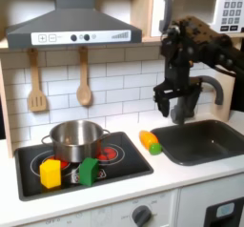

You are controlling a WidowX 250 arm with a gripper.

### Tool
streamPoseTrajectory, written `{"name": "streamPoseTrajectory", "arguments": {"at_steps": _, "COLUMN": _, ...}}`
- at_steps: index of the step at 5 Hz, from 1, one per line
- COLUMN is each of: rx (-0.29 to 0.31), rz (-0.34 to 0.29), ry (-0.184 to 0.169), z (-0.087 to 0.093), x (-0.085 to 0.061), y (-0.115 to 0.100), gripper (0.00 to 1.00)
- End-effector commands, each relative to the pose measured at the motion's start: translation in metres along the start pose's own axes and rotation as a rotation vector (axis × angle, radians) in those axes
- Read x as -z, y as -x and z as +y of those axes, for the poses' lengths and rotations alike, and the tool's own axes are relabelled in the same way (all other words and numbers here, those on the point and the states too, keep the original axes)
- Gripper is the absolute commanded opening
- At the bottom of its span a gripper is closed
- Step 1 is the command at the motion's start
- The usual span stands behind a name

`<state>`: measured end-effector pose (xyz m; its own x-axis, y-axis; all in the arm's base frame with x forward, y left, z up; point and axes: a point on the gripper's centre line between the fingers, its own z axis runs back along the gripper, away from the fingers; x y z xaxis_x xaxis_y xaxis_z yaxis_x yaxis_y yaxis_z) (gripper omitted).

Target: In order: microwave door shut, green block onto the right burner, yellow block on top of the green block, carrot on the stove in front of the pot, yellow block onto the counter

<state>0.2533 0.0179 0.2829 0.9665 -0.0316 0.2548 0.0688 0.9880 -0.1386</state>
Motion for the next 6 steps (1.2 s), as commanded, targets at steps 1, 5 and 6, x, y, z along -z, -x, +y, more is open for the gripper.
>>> {"name": "streamPoseTrajectory", "arguments": {"at_steps": 1, "rx": 0.005, "rz": -0.034, "ry": -0.066, "z": 0.015, "x": 0.004, "y": 0.037, "gripper": 1.0}}
{"name": "streamPoseTrajectory", "arguments": {"at_steps": 5, "rx": 0.004, "rz": 0.027, "ry": -0.083, "z": 0.031, "x": 0.026, "y": 0.066, "gripper": 1.0}}
{"name": "streamPoseTrajectory", "arguments": {"at_steps": 6, "rx": 0.006, "rz": 0.035, "ry": -0.079, "z": 0.032, "x": 0.029, "y": 0.07, "gripper": 1.0}}
